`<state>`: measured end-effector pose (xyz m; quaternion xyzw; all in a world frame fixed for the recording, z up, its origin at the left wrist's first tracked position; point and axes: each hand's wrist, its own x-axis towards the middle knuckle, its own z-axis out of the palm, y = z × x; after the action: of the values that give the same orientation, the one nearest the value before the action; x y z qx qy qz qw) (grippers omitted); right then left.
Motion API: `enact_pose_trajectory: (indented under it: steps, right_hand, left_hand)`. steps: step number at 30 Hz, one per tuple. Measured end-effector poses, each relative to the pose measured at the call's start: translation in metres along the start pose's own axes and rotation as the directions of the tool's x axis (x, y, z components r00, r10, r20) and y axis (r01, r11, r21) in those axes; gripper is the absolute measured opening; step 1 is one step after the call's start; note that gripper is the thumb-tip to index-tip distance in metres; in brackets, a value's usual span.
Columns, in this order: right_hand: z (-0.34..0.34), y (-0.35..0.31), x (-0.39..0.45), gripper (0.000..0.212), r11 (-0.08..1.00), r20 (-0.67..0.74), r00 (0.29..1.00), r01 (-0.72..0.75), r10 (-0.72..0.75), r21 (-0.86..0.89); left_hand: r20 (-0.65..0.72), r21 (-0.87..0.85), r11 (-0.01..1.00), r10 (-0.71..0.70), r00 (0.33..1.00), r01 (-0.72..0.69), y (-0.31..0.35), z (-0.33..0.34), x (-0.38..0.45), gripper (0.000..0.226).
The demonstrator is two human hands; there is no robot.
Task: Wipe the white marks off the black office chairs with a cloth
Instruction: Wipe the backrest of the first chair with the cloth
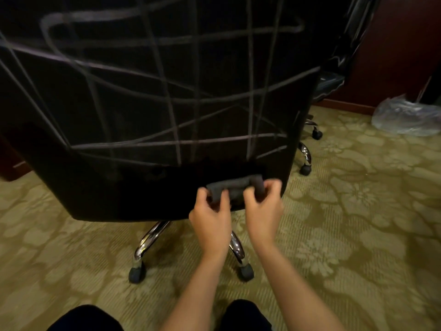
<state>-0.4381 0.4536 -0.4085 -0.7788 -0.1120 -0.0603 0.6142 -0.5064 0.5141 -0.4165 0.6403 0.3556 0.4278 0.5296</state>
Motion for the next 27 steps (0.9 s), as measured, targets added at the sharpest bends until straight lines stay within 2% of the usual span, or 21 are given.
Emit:
enact_pose_trajectory:
  steps: [2,4,6,9,11,13,15,18,21,24,25,27]
  right_hand:
    - [0.001,0.031,-0.027,0.018,0.990,0.074,0.988,-0.128,0.132,-0.051]
    - [-0.007,0.041,-0.035,0.016,0.984,0.094,0.980,-0.171,0.176,-0.057]
    - [-0.018,0.030,-0.015,0.014,0.989,0.027,0.989,-0.146,0.145,0.027]
    - [-0.038,-0.016,0.038,0.014,0.984,-0.095,0.994,-0.033,0.050,0.173]
    - [-0.044,-0.031,0.063,0.015,0.985,-0.118,0.993,0.021,-0.001,0.172]
    - [-0.040,-0.021,0.059,0.016,0.992,-0.073,0.997,0.022,-0.013,0.123]
    - [-0.035,0.004,0.037,0.016,0.997,0.003,0.999,-0.055,0.055,0.063]
    - [-0.032,0.022,0.027,0.013,0.992,0.033,0.992,-0.122,0.122,-0.026]
    - [-0.037,-0.013,0.045,0.011,0.998,-0.027,0.999,-0.046,0.047,0.030]
    - [-0.042,-0.062,0.066,0.011,0.982,-0.121,0.984,0.142,-0.127,0.121]
    - [-0.040,-0.068,0.069,0.012,0.977,-0.137,0.977,0.178,-0.161,0.120]
    - [-0.031,-0.054,0.065,0.015,0.983,-0.135,0.980,0.159,-0.146,0.093]
  left_hand:
    - [0.026,0.113,0.990,-0.091,0.995,0.088,-0.032,-0.012,-0.017,0.019]
    - [0.030,0.113,0.982,-0.159,0.987,0.154,-0.040,-0.014,-0.027,0.017]
    - [0.054,0.000,0.994,-0.113,0.992,0.113,-0.017,0.000,-0.026,0.016]
    - [0.086,-0.065,0.998,0.017,0.996,-0.011,0.034,0.039,-0.010,0.012]
    - [0.095,-0.089,0.996,0.039,0.995,-0.030,0.053,0.056,0.000,0.012]
    - [0.061,0.036,0.996,0.083,0.995,-0.085,0.047,0.059,0.005,0.017]
    - [0.065,0.203,0.974,0.090,0.994,-0.102,0.023,0.050,-0.005,0.018]
    - [0.101,0.193,0.980,0.032,0.994,-0.051,-0.003,0.038,-0.021,0.024]
    - [0.054,0.085,0.990,0.104,0.993,-0.108,0.025,0.048,-0.010,0.016]
    - [-0.001,-0.069,0.985,0.158,0.988,-0.157,0.072,0.059,0.008,0.007]
    - [0.005,-0.077,0.986,0.152,0.988,-0.151,0.074,0.061,0.011,0.011]
    - [0.020,0.029,0.992,0.121,0.992,-0.122,0.060,0.059,0.009,0.025]
